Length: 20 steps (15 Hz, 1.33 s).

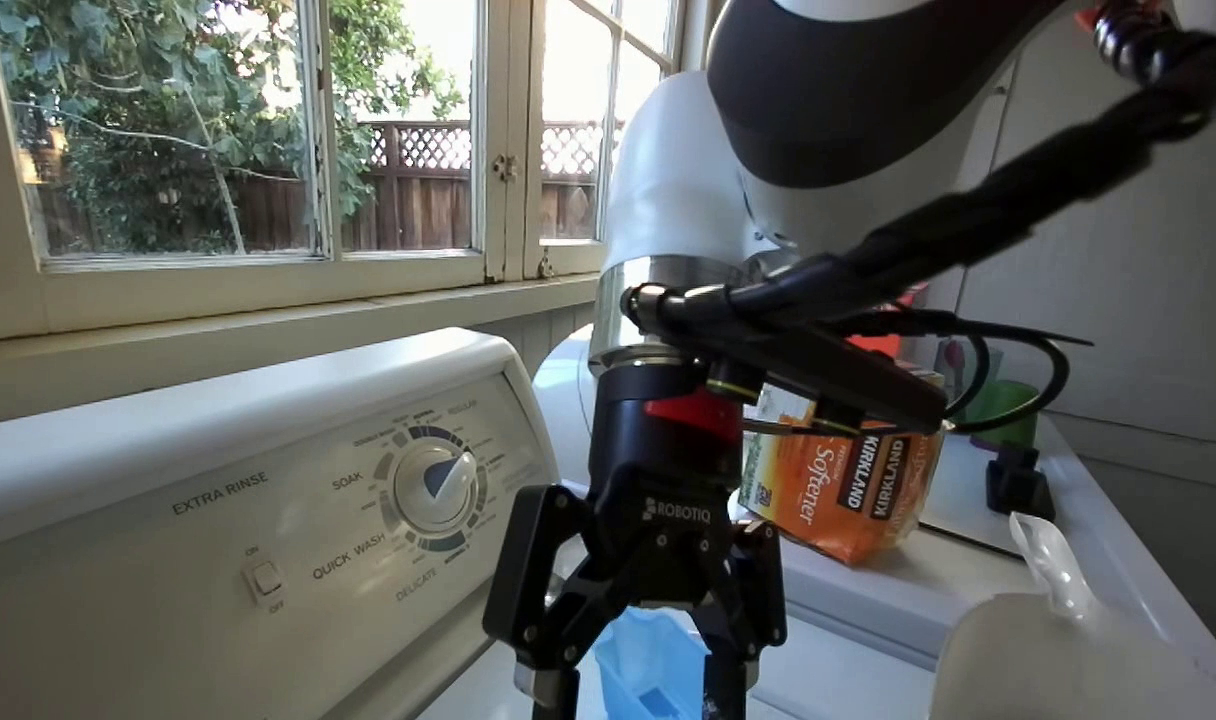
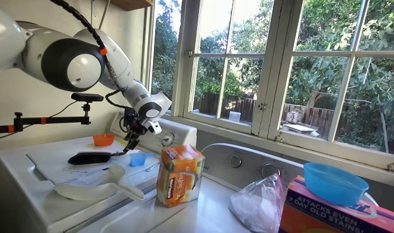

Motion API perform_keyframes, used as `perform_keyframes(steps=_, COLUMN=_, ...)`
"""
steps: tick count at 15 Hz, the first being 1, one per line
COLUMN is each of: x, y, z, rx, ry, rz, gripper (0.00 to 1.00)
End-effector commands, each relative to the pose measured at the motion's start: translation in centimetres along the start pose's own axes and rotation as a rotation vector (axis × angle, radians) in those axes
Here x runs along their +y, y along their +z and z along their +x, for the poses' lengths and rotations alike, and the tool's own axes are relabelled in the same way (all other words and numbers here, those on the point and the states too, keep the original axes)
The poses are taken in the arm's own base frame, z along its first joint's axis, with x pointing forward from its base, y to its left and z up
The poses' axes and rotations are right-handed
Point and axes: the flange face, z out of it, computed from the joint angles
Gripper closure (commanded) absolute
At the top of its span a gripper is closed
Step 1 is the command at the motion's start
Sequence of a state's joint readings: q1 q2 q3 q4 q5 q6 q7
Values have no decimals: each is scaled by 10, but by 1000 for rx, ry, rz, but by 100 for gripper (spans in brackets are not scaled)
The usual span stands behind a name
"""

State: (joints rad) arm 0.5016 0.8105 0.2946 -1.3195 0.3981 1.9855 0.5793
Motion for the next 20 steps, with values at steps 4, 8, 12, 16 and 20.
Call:
perform_keyframes(steps=4, x=-7, y=18, z=24, rx=49, ry=60, rz=12, gripper=0)
perform_keyframes(steps=8, x=-12, y=25, z=39, rx=87, ry=82, rz=59, gripper=0)
perform_keyframes(steps=12, x=-20, y=30, z=45, rx=90, ry=75, rz=69, gripper=0)
perform_keyframes(steps=16, x=-24, y=42, z=45, rx=38, ry=42, rz=45, gripper=0)
perform_keyframes(steps=20, x=-31, y=47, z=39, rx=-2, ry=12, rz=23, gripper=0)
